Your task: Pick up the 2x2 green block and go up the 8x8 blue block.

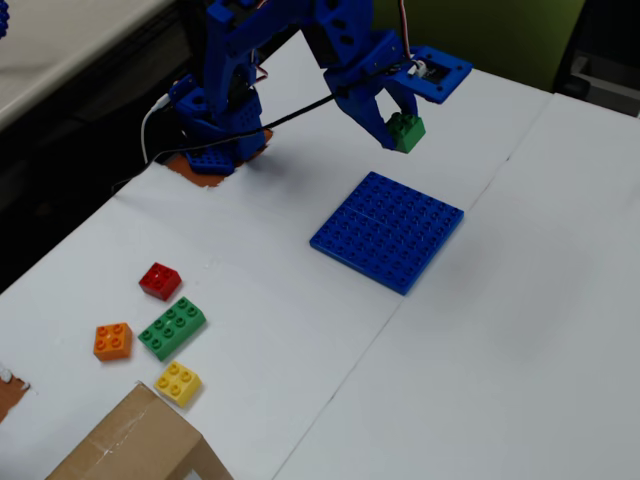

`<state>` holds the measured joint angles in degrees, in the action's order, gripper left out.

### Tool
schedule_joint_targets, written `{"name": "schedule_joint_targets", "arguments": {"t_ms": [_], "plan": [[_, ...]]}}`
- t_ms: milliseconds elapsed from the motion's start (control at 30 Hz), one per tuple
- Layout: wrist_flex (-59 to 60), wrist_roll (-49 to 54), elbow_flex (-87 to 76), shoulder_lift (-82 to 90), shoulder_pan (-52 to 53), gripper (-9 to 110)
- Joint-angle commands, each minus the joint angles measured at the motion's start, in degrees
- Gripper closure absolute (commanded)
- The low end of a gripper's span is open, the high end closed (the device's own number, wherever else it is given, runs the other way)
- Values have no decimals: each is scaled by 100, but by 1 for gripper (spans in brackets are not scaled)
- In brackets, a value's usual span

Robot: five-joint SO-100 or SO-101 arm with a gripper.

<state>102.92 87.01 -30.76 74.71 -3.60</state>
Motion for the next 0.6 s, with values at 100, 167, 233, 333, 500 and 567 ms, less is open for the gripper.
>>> {"name": "schedule_joint_targets", "arguments": {"t_ms": [100, 167, 233, 333, 500, 567], "plan": [[202, 396, -105, -79, 97, 101], [211, 527, -264, -79, 105, 101], [211, 545, -334, -79, 79, 101], [211, 694, -527, 0, 53, 101], [211, 773, -571, 53, 26, 101], [211, 791, -571, 97, 18, 101]]}}
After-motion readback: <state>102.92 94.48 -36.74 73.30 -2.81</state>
